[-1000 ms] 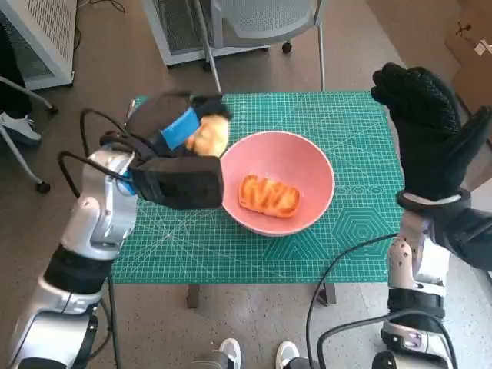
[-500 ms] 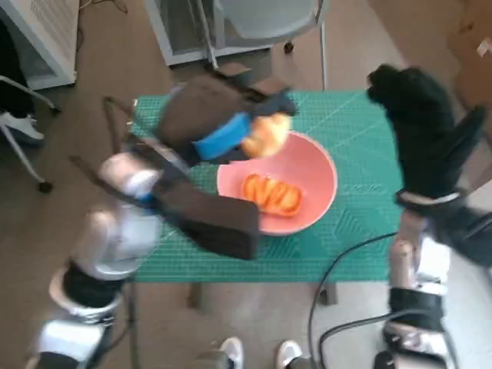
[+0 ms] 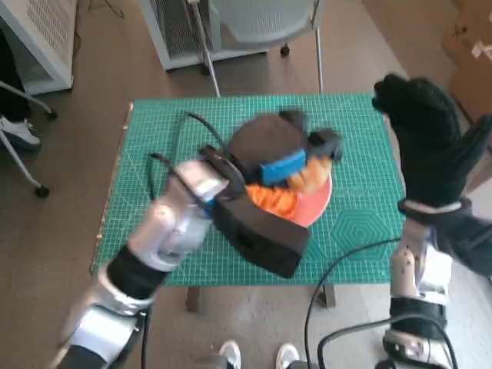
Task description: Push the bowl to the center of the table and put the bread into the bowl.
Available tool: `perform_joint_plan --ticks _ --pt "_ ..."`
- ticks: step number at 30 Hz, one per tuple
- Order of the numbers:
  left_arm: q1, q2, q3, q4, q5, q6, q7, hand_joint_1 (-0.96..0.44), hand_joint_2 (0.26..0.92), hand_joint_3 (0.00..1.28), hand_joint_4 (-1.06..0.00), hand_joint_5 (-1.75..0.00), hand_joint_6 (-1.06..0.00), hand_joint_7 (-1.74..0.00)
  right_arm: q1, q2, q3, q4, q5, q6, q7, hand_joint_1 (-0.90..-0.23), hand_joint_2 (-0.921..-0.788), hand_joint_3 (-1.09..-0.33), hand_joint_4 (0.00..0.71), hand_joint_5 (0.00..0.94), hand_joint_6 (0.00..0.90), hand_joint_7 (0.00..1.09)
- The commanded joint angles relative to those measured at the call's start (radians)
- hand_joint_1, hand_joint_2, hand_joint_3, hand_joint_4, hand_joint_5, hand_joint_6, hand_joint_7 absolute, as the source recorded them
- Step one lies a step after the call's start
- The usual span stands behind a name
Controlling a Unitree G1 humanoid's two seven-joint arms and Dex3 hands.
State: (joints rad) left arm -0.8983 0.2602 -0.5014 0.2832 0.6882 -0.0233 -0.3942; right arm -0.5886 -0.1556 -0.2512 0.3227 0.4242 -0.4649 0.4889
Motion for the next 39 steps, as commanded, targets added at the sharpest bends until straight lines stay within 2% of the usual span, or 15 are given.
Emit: perform_joint_plan --ticks 1,2,3,7,9,13,17,20,23,30,35,39 --pt "0.007 -0.016 0.008 0.076 -0.028 0.031 -0.032 0.07 0.902 0.19 -0.39 -1.04 -0.44 -0.6 0.032 -0.001 0.001 -0.008 -0.01 0.013 -0.017 -0.574 -0.921 -0.681 0.372 0.006 0.394 0.0" --pt "0.008 -0.017 0.009 0.079 -0.029 0.034 -0.035 0.03 0.903 0.16 -0.37 -0.85 -0.44 -0.51 0.032 -0.001 0.001 -0.009 -0.01 0.013 -0.018 -0.574 -0.921 -0.681 0.373 0.006 0.394 0.0" --pt "0.008 -0.018 0.01 0.082 -0.029 0.035 -0.036 -0.03 0.912 0.1 -0.34 -0.45 -0.43 -0.31 0.032 -0.001 0.001 -0.009 -0.01 0.013 -0.019 -0.574 -0.921 -0.681 0.373 0.006 0.395 0.0" --pt "0.012 -0.012 0.008 0.084 -0.025 0.041 -0.038 -0.09 0.919 0.05 -0.33 -0.13 -0.44 -0.15 0.033 0.0 0.003 -0.012 -0.011 0.013 -0.023 -0.574 -0.921 -0.682 0.374 0.006 0.395 0.0" --pt "0.022 0.005 -0.002 0.081 0.004 0.039 -0.016 -0.2 0.909 0.03 -0.25 -0.07 -0.42 -0.1 0.033 0.002 0.004 -0.012 -0.013 0.011 -0.028 -0.574 -0.921 -0.682 0.374 0.005 0.394 0.0" --pt "0.033 0.015 -0.007 0.071 0.034 0.028 0.023 -0.32 0.901 0.02 -0.18 -0.01 -0.42 -0.07 0.032 0.005 0.006 -0.012 -0.015 0.011 -0.033 -0.574 -0.921 -0.682 0.374 0.004 0.394 0.0" --pt "0.046 0.018 0.004 0.061 0.034 0.03 0.043 -0.35 0.901 0.01 -0.16 0.0 -0.42 -0.05 0.031 0.006 0.008 -0.012 -0.017 0.01 -0.036 -0.574 -0.921 -0.682 0.374 0.004 0.394 0.0" --pt "0.075 0.025 0.042 0.036 0.009 0.034 0.072 -0.4 0.9 0.01 -0.11 0.0 -0.37 -0.02 0.024 0.009 0.012 -0.01 -0.023 0.009 -0.043 -0.574 -0.921 -0.683 0.374 0.003 0.392 0.0" --pt "0.083 0.027 0.056 0.028 -0.006 0.036 0.073 -0.42 0.901 0.0 -0.09 0.0 -0.35 -0.01 0.023 0.01 0.013 -0.01 -0.025 0.009 -0.045 -0.573 -0.921 -0.684 0.373 0.003 0.389 0.0" --pt "0.115 0.035 0.162 -0.008 -0.145 0.022 0.045 -0.44 0.903 0.0 -0.07 0.0 -0.31 0.0 0.013 0.007 0.018 -0.012 -0.025 0.015 -0.051 -0.57 -0.921 -0.686 0.375 0.003 0.392 0.0" --pt "0.118 0.039 0.164 -0.014 -0.157 0.021 0.042 -0.45 0.903 0.0 -0.06 0.0 -0.3 0.0 0.013 0.006 0.019 -0.013 -0.025 0.015 -0.052 -0.569 -0.921 -0.686 0.376 0.003 0.393 0.0" --pt "0.164 0.052 0.316 -0.074 -0.354 -0.028 0.027 -0.49 0.907 0.0 -0.07 0.0 -0.31 0.0 -0.005 0.003 0.027 -0.029 -0.027 0.033 -0.06 -0.565 -0.921 -0.686 0.379 0.004 0.392 0.0"
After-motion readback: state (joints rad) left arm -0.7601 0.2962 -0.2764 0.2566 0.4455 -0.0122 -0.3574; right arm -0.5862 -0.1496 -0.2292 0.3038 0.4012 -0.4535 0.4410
